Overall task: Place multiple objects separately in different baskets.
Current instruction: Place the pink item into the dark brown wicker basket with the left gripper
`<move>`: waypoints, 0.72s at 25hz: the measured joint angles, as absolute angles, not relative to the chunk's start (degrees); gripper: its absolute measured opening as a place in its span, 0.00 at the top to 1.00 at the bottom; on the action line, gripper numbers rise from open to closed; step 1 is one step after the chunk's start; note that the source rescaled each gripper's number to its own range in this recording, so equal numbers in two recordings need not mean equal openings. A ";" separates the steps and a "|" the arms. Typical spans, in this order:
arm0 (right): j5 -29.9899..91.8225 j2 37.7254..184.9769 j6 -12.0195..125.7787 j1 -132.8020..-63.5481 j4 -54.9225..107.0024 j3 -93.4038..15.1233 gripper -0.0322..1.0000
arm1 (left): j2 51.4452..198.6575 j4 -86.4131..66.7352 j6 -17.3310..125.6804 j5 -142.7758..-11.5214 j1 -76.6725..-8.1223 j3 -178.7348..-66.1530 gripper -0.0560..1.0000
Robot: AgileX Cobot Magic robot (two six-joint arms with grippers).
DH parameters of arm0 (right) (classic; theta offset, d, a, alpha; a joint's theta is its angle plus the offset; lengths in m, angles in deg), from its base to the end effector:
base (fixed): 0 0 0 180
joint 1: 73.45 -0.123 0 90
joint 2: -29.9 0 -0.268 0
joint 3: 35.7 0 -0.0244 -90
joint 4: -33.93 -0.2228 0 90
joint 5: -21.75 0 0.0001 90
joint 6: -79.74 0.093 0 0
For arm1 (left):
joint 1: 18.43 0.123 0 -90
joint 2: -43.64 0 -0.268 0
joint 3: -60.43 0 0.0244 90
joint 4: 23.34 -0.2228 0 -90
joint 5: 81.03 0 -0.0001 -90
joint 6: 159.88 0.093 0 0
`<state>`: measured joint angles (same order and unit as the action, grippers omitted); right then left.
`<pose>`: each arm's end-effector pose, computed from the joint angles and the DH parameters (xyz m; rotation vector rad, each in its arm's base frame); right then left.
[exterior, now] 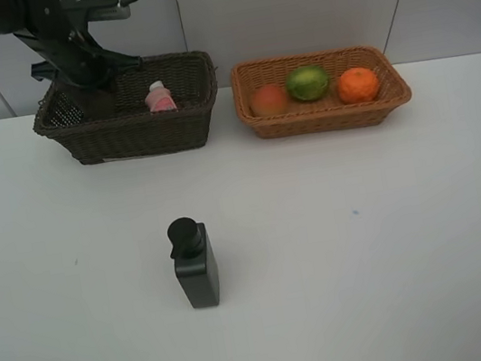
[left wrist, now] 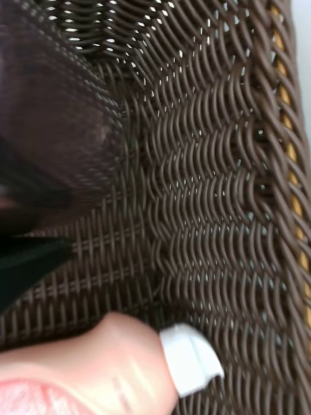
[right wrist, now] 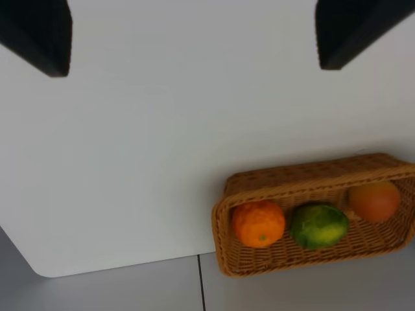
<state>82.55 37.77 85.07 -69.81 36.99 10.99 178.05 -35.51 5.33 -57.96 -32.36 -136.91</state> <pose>-0.0144 -0.0034 0.2689 0.1608 2.0061 -0.0447 0.4454 -0.1025 0.1641 0.1830 2.4272 -0.0364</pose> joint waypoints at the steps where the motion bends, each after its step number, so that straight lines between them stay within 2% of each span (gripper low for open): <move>1: 82.55 37.77 85.07 -69.81 36.99 10.99 0.36 | 178.43 -35.51 5.33 -58.49 -32.29 -136.91 0.94; 18: 82.55 37.77 85.07 -69.81 36.99 10.99 0.36 | 180.79 -34.23 5.45 -59.17 -32.23 -137.08 0.93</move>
